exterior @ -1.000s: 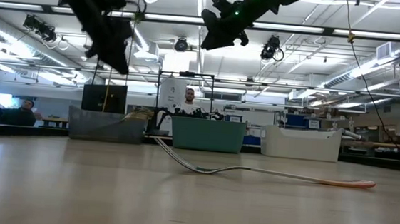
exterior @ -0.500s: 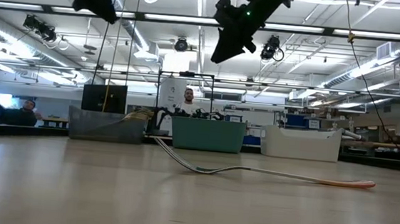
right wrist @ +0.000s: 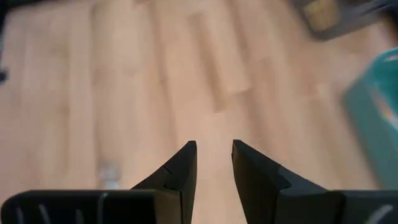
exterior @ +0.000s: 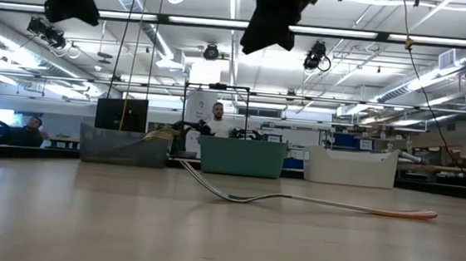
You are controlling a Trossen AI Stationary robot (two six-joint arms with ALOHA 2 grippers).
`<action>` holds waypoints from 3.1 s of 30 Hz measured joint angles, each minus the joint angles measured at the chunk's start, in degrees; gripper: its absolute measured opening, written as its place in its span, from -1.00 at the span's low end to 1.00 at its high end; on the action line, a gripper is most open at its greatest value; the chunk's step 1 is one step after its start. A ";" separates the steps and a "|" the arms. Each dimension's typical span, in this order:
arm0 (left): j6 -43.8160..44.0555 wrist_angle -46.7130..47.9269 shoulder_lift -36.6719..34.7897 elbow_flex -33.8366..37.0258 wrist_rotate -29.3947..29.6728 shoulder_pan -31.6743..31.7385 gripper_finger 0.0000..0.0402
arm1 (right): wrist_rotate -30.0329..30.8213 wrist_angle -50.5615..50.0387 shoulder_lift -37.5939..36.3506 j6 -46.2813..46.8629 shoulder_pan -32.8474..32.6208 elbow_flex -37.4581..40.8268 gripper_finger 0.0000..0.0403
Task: Sort silverware by color (type)
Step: Put the orange fork into the blue bin
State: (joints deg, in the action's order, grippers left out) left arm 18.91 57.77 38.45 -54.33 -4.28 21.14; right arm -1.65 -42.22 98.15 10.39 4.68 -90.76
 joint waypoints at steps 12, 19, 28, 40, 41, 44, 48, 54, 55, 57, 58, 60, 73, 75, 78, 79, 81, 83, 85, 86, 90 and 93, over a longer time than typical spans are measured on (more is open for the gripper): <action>-0.30 -19.10 -4.77 13.34 -0.10 -13.77 -0.53 | 4.98 2.18 0.15 10.72 -19.16 11.11 -0.46; -0.49 -21.26 -4.37 13.51 0.40 -17.13 -0.53 | 11.42 13.98 0.15 10.89 -26.88 20.09 -0.46; -0.02 -21.28 -4.28 13.51 2.13 -17.94 -0.53 | 13.03 31.01 0.15 10.47 -28.82 32.03 -0.46; 0.01 -21.11 -4.28 13.51 2.28 -17.92 -0.53 | 13.39 36.60 3.86 7.08 -28.43 35.17 -0.46; 0.01 -21.04 -4.27 13.51 2.29 -17.92 -0.53 | 13.43 36.38 4.69 6.18 -28.44 34.82 -0.46; -0.04 -20.93 -4.32 13.51 2.83 -17.90 -0.53 | 15.09 36.34 7.51 5.40 -28.19 33.05 -0.46; -0.08 -20.74 -4.32 13.51 3.82 -17.83 -0.53 | 11.41 35.74 11.29 5.92 -27.24 30.69 -0.46; -0.15 -20.36 -4.32 13.51 5.63 -17.83 -0.53 | 13.66 28.72 15.69 9.10 -26.96 26.02 -0.46; -0.13 -20.21 -4.32 13.51 5.75 -17.83 -0.53 | 12.96 27.40 16.07 10.28 -26.77 25.38 -0.47; -0.08 -20.25 -4.32 13.51 5.91 -17.83 -0.53 | 12.48 24.96 16.66 12.20 -26.61 23.93 -0.53; -0.06 -20.25 -4.32 13.51 6.01 -17.83 -0.53 | 12.46 24.24 16.73 12.43 -26.59 23.53 -0.59; -0.05 -20.39 -4.32 13.51 6.04 -17.83 -0.53 | 12.25 22.86 16.64 12.46 -26.41 22.50 -0.76; -0.53 -27.18 -3.54 13.47 21.22 -14.47 -0.53 | 12.57 10.03 13.11 -2.37 -14.42 17.52 -0.95; -2.92 -30.78 -3.15 13.47 24.22 -13.08 -0.53 | 12.97 10.27 10.89 -4.91 -9.32 17.38 -0.95; -6.87 -36.41 -2.51 13.44 26.91 -10.43 -0.53 | 12.96 12.41 7.62 -8.32 -0.54 17.42 -0.95; -7.91 -37.95 -2.40 13.44 27.09 -9.51 -0.53 | 12.72 14.23 6.34 -9.47 2.50 17.41 -0.96; -9.53 -40.64 -2.32 13.44 27.16 -7.29 -0.53 | 11.53 18.93 3.97 -11.26 8.34 17.35 -0.96; -10.46 -42.60 -2.33 13.44 27.16 -5.10 -0.53 | 9.91 24.36 2.37 -12.34 13.48 17.31 -0.96; -10.62 -43.67 -2.34 13.44 27.18 -2.67 -0.53 | 7.46 30.24 1.71 -13.38 18.08 17.31 -0.96; -10.62 -44.18 -2.38 13.44 27.18 -1.34 -0.53 | 6.14 33.42 1.61 -14.02 20.14 17.31 -0.96; -11.59 -44.22 -2.44 13.44 27.22 3.66 -0.53 | 0.42 43.12 2.66 -17.54 26.65 17.25 -0.96; -12.31 -44.30 -2.47 13.44 27.24 6.76 -0.53 | -3.15 44.70 4.58 -20.50 29.54 17.36 -0.96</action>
State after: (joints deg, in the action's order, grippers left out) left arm 6.60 13.47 35.99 -40.88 22.96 27.90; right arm -4.80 2.48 102.73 -10.11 34.21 -73.40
